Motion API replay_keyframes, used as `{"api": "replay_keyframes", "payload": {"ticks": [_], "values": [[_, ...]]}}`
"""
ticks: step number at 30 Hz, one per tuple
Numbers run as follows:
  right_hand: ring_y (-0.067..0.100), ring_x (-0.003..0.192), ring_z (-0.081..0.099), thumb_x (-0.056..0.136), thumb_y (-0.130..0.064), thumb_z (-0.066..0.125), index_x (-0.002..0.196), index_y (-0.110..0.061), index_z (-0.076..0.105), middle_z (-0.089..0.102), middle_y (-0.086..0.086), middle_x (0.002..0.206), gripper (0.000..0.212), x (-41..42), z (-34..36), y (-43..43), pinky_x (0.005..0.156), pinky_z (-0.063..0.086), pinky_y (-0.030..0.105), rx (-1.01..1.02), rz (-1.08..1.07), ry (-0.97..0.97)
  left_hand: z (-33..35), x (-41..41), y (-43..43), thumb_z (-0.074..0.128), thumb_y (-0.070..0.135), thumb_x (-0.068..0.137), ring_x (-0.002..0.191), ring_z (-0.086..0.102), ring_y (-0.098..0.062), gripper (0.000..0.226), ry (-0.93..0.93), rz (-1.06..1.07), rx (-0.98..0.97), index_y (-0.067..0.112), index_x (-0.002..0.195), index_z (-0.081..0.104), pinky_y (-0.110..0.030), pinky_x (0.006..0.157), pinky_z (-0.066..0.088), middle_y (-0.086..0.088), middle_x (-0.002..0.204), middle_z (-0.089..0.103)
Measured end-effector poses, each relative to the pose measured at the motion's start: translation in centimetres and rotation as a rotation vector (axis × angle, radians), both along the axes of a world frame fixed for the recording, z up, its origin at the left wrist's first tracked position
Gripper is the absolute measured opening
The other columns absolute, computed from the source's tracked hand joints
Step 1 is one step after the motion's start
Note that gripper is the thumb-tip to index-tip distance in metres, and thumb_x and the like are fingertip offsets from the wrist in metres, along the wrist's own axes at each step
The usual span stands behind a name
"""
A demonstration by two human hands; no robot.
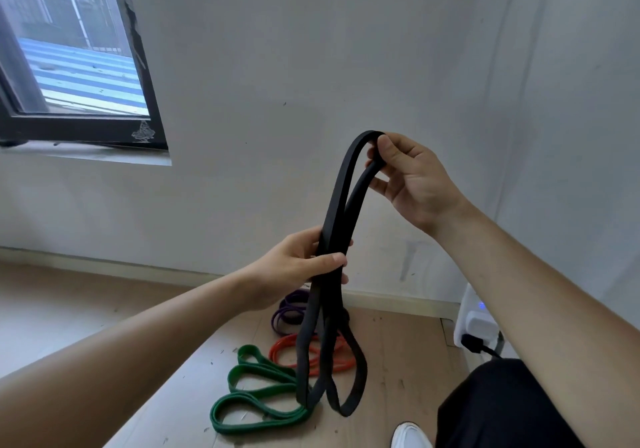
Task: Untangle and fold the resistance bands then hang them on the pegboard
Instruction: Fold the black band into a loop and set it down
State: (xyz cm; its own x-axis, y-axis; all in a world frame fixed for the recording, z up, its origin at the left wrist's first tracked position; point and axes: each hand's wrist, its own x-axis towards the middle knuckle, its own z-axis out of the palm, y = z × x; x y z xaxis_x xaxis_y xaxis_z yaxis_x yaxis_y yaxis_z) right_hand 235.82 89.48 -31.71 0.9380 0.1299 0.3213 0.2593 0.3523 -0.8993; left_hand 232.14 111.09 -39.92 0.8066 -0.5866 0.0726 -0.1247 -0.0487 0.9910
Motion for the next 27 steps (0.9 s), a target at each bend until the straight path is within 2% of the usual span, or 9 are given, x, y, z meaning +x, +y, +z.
{"api": "replay_keyframes", "payload": {"ticks": [3, 9, 11, 16, 19, 21, 23, 25, 27], "values": [[0.014, 0.081, 0.061, 0.091, -0.023, 0.064, 0.101, -0.012, 0.069, 0.064, 0.001, 0.085, 0.016, 0.3, -0.3, -0.5, 0.075, 0.057, 0.031, 0.008, -0.003, 0.027, -0.2, 0.1, 0.0, 0.062, 0.014, 0.099, 0.09, 0.072, -0.023, 0.028, -0.003, 0.001, 0.013, 0.008, 0.126, 0.06, -0.031, 0.083, 0.057, -0.005, 0.097, 0.064], [0.015, 0.082, 0.062, 0.1, -0.019, 0.058, 0.098, -0.012, 0.069, 0.065, 0.001, 0.086, 0.013, 0.9, -0.8, -1.8, 0.077, 0.058, 0.032, 0.063, -0.021, 0.075, -0.1, 0.2, 0.6, 0.057, 0.014, 0.103, 0.086, 0.069, -0.023, 0.012, -0.039, -0.06, 0.066, 0.006, 0.111, 0.06, -0.032, 0.079, 0.056, -0.011, 0.091, 0.07], [0.015, 0.081, 0.063, 0.101, -0.019, 0.057, 0.097, -0.011, 0.068, 0.065, 0.001, 0.086, 0.014, 1.0, -1.0, -2.0, 0.076, 0.059, 0.032, 0.059, -0.021, 0.076, -0.1, 0.2, 0.9, 0.057, 0.016, 0.103, 0.087, 0.071, -0.025, 0.013, -0.042, -0.056, 0.107, 0.004, 0.107, 0.06, -0.033, 0.079, 0.057, -0.01, 0.09, 0.072], [0.014, 0.083, 0.065, 0.099, -0.021, 0.057, 0.098, -0.013, 0.067, 0.067, 0.0, 0.089, 0.013, 1.6, -1.9, -3.1, 0.081, 0.058, 0.033, 0.029, 0.014, 0.083, -0.3, 0.6, 2.1, 0.069, 0.015, 0.095, 0.083, 0.072, -0.022, 0.026, -0.115, -0.006, 0.28, -0.001, 0.115, 0.061, -0.041, 0.086, 0.061, -0.007, 0.086, 0.073], [0.016, 0.09, 0.068, 0.092, -0.017, 0.06, 0.109, -0.012, 0.066, 0.069, 0.002, 0.092, 0.019, 2.2, -3.1, -5.1, 0.081, 0.059, 0.034, -0.038, 0.083, 0.117, -0.2, 0.9, 3.0, 0.069, 0.013, 0.095, 0.079, 0.071, -0.02, 0.025, -0.156, 0.059, 0.317, -0.001, 0.115, 0.062, -0.043, 0.085, 0.062, -0.004, 0.084, 0.07], [0.021, 0.098, 0.069, 0.09, -0.008, 0.06, 0.119, -0.006, 0.063, 0.071, 0.007, 0.099, 0.029, 2.5, -4.5, -7.0, 0.087, 0.061, 0.04, -0.172, 0.138, 0.176, 0.1, 1.0, 3.8, 0.067, 0.013, 0.097, 0.078, 0.07, -0.018, 0.022, -0.184, 0.094, 0.317, 0.001, 0.114, 0.064, -0.04, 0.083, 0.061, -0.005, 0.084, 0.067], [0.027, 0.109, 0.069, 0.092, 0.003, 0.059, 0.126, 0.003, 0.059, 0.071, 0.014, 0.111, 0.034, 2.7, -6.0, -8.4, 0.097, 0.057, 0.049, -0.409, 0.224, 0.258, 0.3, 1.2, 4.7, 0.065, 0.014, 0.098, 0.078, 0.069, -0.017, 0.014, -0.225, 0.127, 0.298, 0.007, 0.109, 0.068, -0.038, 0.082, 0.06, -0.004, 0.084, 0.067], [0.027, 0.116, 0.068, 0.093, 0.008, 0.061, 0.125, 0.005, 0.061, 0.071, 0.017, 0.121, 0.033, 2.6, -7.2, -8.5, 0.101, 0.054, 0.049, -0.722, 0.325, 0.325, 0.5, 1.3, 5.3, 0.065, 0.013, 0.098, 0.079, 0.068, -0.016, 0.012, -0.263, 0.14, 0.292, 0.012, 0.108, 0.071, -0.036, 0.081, 0.058, -0.002, 0.085, 0.068], [0.022, 0.114, 0.068, 0.091, 0.002, 0.068, 0.12, -0.005, 0.067, 0.073, 0.012, 0.121, 0.029, 2.6, -7.8, -7.4, 0.1, 0.053, 0.044, -1.012, 0.387, 0.312, 0.6, 1.5, 5.5, 0.064, 0.014, 0.099, 0.079, 0.067, -0.015, 0.016, -0.277, 0.124, 0.307, 0.014, 0.112, 0.071, -0.036, 0.082, 0.057, 0.001, 0.085, 0.068]]}}
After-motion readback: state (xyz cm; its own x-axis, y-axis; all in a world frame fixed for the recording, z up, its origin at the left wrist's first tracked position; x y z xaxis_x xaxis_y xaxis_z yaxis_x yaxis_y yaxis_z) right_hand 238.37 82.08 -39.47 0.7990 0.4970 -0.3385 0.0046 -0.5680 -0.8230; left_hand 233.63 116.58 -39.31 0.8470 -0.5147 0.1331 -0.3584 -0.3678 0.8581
